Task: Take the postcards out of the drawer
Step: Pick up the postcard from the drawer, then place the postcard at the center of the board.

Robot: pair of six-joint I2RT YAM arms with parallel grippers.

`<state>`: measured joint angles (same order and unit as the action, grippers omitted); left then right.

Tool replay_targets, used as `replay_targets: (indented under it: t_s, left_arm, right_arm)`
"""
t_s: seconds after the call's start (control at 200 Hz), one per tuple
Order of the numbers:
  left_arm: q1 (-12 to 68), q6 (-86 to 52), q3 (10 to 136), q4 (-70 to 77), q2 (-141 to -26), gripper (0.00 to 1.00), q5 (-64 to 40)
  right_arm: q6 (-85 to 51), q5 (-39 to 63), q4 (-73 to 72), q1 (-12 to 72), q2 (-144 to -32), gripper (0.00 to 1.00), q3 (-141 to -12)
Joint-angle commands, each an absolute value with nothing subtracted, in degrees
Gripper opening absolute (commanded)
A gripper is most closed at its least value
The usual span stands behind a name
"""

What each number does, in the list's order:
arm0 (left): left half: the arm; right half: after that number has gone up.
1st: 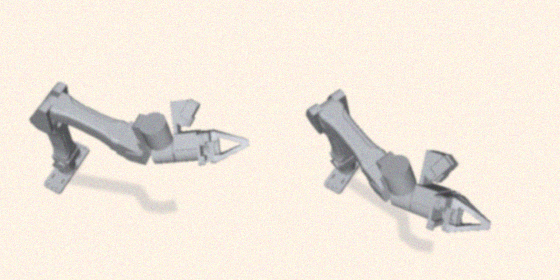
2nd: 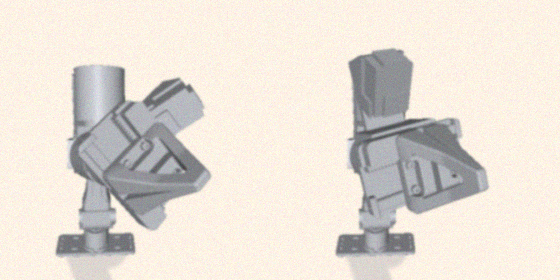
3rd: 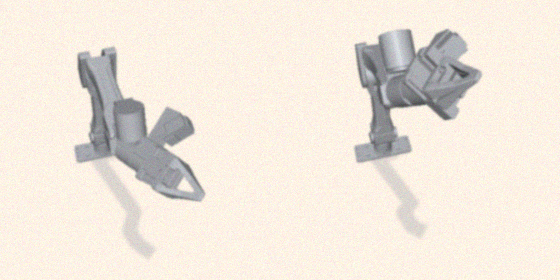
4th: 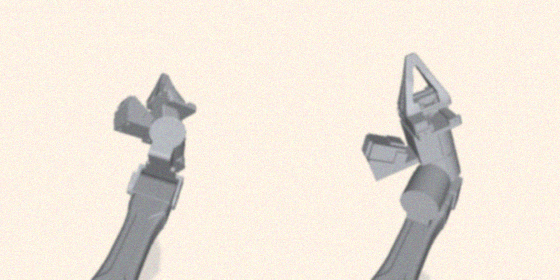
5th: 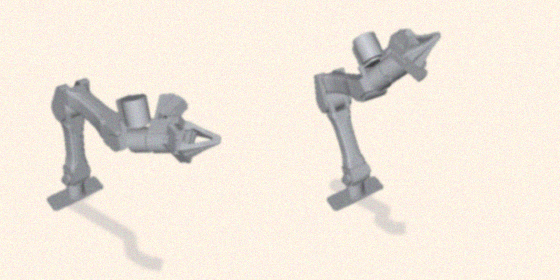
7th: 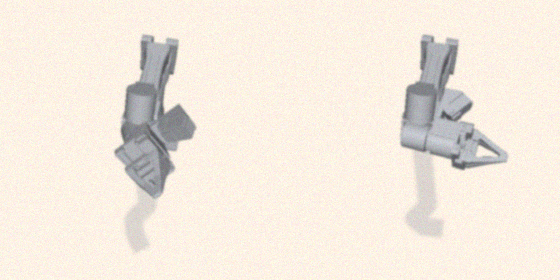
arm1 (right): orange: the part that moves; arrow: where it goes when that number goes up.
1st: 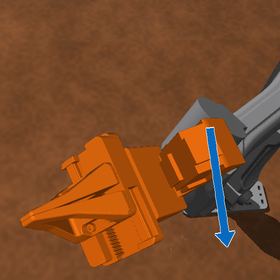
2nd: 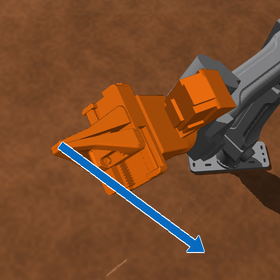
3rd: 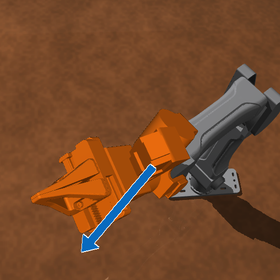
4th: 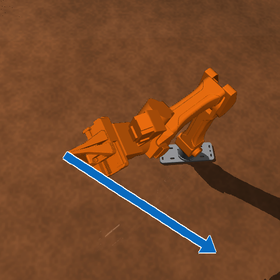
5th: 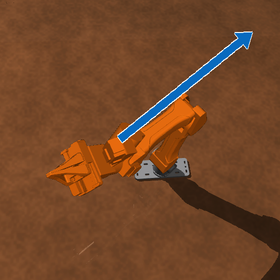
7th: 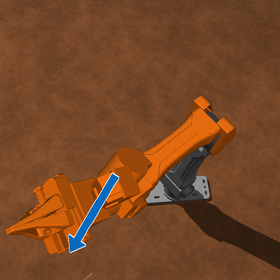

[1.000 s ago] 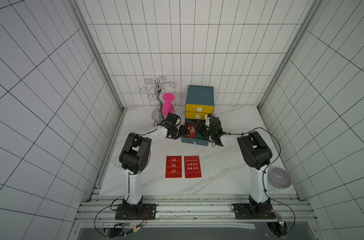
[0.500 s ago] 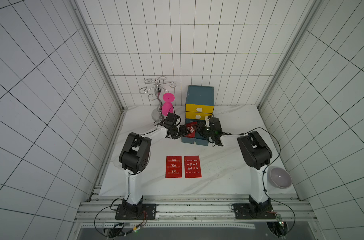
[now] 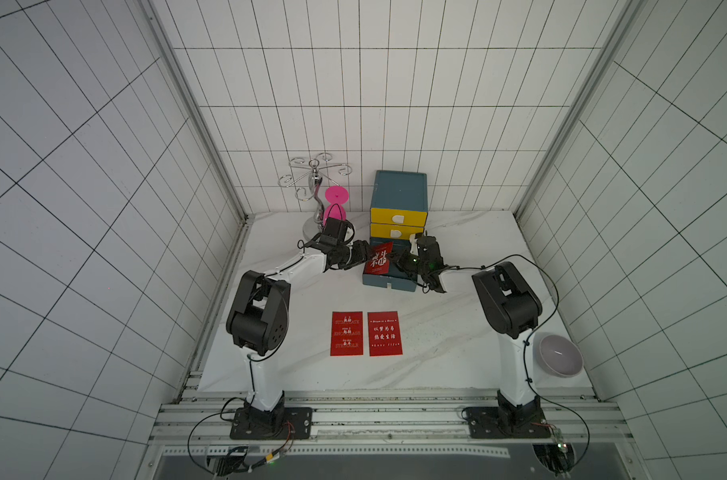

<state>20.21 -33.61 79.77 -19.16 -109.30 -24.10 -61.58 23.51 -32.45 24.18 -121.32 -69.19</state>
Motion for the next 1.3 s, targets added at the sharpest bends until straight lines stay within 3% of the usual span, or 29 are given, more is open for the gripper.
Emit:
replay_targets:
  t_s: [0.0,0.225,0.45,0.765,1.059,1.299]
  left_arm:
    - [19.03,-33.60,78.13,-18.56,-106.26,0.66,-24.70]
    - [17.12,-32.21,74.21,-18.38,-103.33,0.66,-23.99]
    - [15.17,-33.13,69.73,-15.03,-99.29,0.66,-30.34]
    - [16.03,-34.01,57.26,-7.32,-91.21,0.64,-43.58]
    - [19.56,-38.91,44.37,6.30,-87.51,0.63,-46.22]
    - [22.31,-44.48,41.98,17.68,-89.34,0.61,-47.01]
  right_arm:
    - [-62.82,25.27,-32.08,23.14,-118.46,0.00,-70.13]
    - [-65.42,28.45,-35.14,21.60,-113.22,0.00,-67.38]
    - [-68.20,37.29,-37.32,20.17,-108.02,0.00,-62.81]
    - [-72.73,52.73,-56.23,19.95,-100.63,0.00,-41.46]
    - [-65.48,54.38,-46.62,19.94,-87.80,0.00,-31.11]
    - [-60.83,54.32,-38.98,19.94,-82.04,0.00,-28.33]
